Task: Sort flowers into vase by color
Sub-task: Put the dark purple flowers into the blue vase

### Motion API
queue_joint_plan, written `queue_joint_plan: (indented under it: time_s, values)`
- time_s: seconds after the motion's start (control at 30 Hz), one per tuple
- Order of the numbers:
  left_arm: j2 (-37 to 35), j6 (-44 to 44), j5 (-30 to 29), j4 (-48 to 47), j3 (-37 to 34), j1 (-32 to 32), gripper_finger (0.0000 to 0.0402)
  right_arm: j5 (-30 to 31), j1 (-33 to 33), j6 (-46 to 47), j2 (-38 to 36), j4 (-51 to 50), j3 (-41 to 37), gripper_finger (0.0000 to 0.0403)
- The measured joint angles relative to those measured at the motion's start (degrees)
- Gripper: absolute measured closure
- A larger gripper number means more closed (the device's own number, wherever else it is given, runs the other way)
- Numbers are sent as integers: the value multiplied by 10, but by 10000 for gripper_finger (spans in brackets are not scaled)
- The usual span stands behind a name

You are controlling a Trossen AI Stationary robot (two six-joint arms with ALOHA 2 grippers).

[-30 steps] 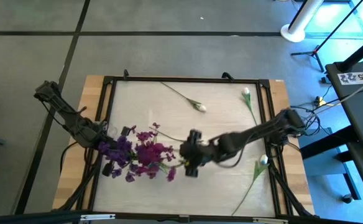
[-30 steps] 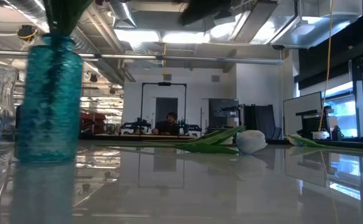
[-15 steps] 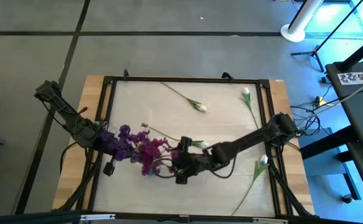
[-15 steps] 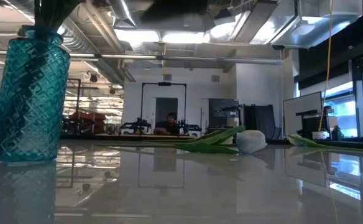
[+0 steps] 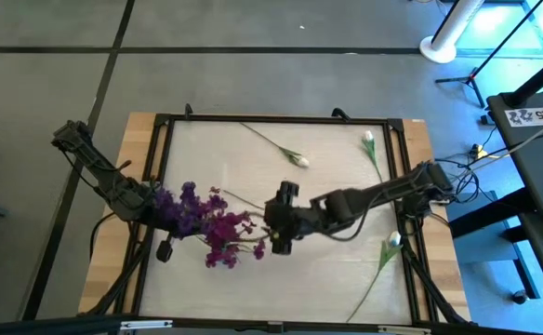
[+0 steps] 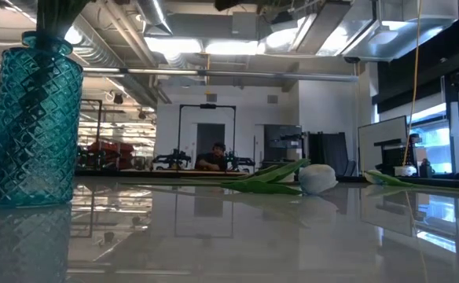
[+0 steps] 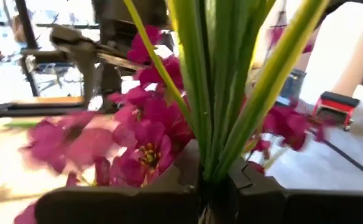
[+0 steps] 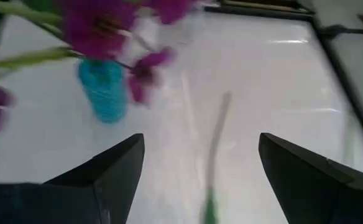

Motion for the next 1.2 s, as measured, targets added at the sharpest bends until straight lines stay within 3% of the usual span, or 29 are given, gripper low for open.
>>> queue_joint_plan:
  time_s: [0.23, 0.5, 0.9, 1.2]
  values:
    - [0, 13, -40, 9, -8, -19, 390, -4, 32, 19, 57, 68, 0, 86]
    - [0, 24, -44, 11, -9, -27, 390, -4, 56, 54, 125, 153, 0, 86]
    - [1, 22, -45, 40, -10, -56, 390, 43, 49, 29, 228, 328, 0, 86]
    - [32, 22, -55, 55, -9, -63, 390, 23, 18, 26, 259, 403, 1, 86]
